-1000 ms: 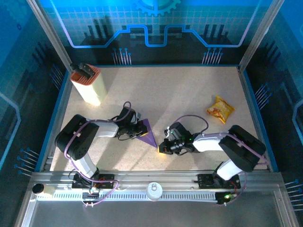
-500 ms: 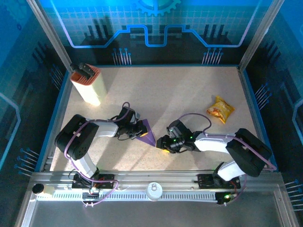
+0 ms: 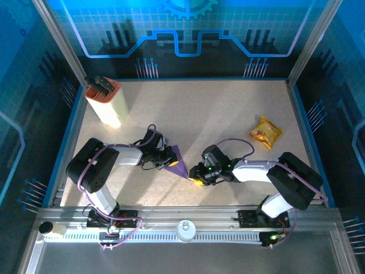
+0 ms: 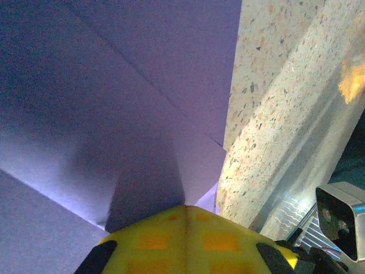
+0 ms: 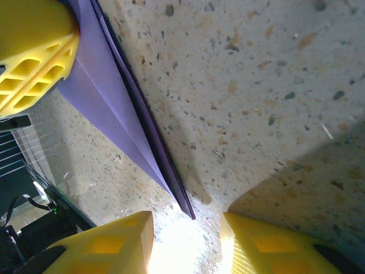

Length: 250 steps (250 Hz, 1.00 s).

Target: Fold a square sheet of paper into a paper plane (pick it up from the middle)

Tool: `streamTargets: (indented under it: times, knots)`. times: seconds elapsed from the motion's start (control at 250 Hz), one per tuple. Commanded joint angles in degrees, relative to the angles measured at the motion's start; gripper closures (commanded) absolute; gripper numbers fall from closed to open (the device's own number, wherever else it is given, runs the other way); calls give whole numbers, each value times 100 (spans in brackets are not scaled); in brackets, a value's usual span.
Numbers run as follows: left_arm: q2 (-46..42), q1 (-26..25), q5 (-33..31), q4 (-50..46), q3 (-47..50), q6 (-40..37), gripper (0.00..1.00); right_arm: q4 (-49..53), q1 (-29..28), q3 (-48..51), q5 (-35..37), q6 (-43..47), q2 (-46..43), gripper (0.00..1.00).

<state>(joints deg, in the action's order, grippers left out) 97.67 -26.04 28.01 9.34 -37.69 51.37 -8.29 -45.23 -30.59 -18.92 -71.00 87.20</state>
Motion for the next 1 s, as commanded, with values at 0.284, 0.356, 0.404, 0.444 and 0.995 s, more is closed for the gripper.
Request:
streamTargets:
  times: [0.284,0.356,0.404,0.444,0.995]
  knots:
    - [129,20,130,-113,157,371,97,68,-353,-103,367,113,-107,62]
    - [146,19,153,-95,155,397,97,42,-363,-118,316,112,-48,62]
    - [147,20,160,-77,157,396,97,-60,-363,-114,239,96,10,62]
    - [142,20,168,-81,159,401,97,-206,-379,-95,201,49,46,62]
    - [268,-61,315,328,208,675,97,-682,-434,-5,145,-146,205,66]
